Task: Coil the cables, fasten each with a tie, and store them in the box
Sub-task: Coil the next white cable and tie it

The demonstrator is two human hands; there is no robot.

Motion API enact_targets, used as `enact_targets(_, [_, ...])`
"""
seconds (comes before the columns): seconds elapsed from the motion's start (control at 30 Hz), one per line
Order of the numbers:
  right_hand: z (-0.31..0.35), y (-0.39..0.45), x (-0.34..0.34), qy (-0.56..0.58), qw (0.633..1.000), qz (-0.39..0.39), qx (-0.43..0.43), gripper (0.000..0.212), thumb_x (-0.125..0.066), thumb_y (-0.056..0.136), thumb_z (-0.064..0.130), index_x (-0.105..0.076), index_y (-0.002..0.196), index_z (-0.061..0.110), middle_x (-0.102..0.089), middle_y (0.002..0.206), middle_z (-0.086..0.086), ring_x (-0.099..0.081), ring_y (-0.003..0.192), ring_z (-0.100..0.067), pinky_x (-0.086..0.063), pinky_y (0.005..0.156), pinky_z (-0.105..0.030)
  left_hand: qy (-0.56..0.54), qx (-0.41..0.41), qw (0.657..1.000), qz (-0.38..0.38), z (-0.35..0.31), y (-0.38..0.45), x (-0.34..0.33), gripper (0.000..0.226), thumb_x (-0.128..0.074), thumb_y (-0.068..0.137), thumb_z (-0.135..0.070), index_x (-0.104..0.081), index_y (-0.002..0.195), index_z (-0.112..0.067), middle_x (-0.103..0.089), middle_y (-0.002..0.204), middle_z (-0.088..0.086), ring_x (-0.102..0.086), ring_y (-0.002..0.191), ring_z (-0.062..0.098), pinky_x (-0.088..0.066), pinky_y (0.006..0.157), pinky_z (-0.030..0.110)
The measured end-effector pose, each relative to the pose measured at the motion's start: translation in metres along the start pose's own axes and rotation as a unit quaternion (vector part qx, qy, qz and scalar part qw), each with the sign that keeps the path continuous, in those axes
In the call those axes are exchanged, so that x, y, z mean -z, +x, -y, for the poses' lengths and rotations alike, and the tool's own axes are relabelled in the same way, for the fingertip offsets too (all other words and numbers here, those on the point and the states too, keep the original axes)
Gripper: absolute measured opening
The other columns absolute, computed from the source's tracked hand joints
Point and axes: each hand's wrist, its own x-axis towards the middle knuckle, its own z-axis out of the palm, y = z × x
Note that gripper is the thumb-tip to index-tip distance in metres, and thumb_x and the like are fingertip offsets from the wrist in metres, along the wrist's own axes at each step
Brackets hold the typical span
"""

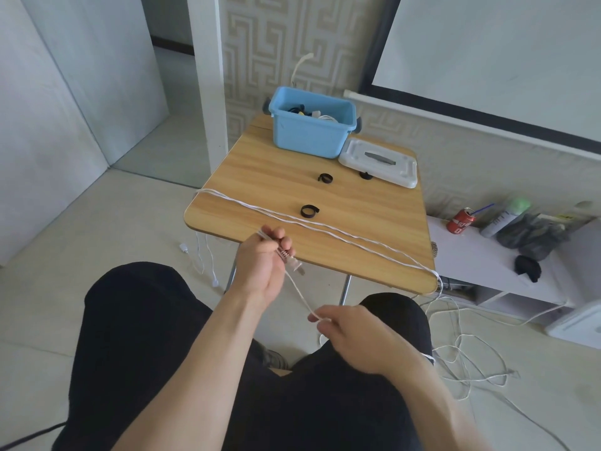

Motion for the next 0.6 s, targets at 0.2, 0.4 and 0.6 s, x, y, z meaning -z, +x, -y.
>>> enact_targets(0.2, [0.017,-0.012,0.022,-0.024,0.998,-0.037,0.033,0.026,-0.045,0.106,0.038,-0.068,0.117,0.031,-0.068,0.084,0.006,-0.061,0.068,-0.012,-0.052,0.069,-0.034,0.287,-0.001,0.958,0.001,0.011,-0.006,0.008,0.036,-0.031,0.089,0.021,-0.051,0.093,-0.01,-0.062,0.088,0.008,-0.057,0.071,0.016,-0.051,0.073,0.028])
enact_targets(0.4, [0.014,-0.005,0.059,0.068,0.959,-0.276,0.026,0.021,-0.082,0.078,0.046,-0.074,0.07,0.029,-0.058,0.054,0.013,-0.049,0.05,-0.006,-0.039,0.05,-0.019,0.392,0.208,0.848,0.29,0.008,-0.019,0.013,0.025,-0.037,0.095,0.007,-0.06,0.104,0.005,-0.064,0.084,0.015,-0.058,0.067,0.02,-0.05,0.066,0.029])
enact_targets(0.6, [0.005,0.008,0.063,0.188,0.941,-0.279,-0.028,0.019,-0.076,0.088,0.039,-0.072,0.073,0.027,-0.055,0.053,0.013,-0.043,0.049,-0.004,-0.035,0.048,-0.014,0.137,0.308,0.861,0.381,0.001,-0.018,0.008,0.049,-0.029,0.104,-0.037,-0.061,0.083,-0.006,-0.029,0.051,-0.005,-0.022,0.042,0.01,-0.022,0.04,0.022])
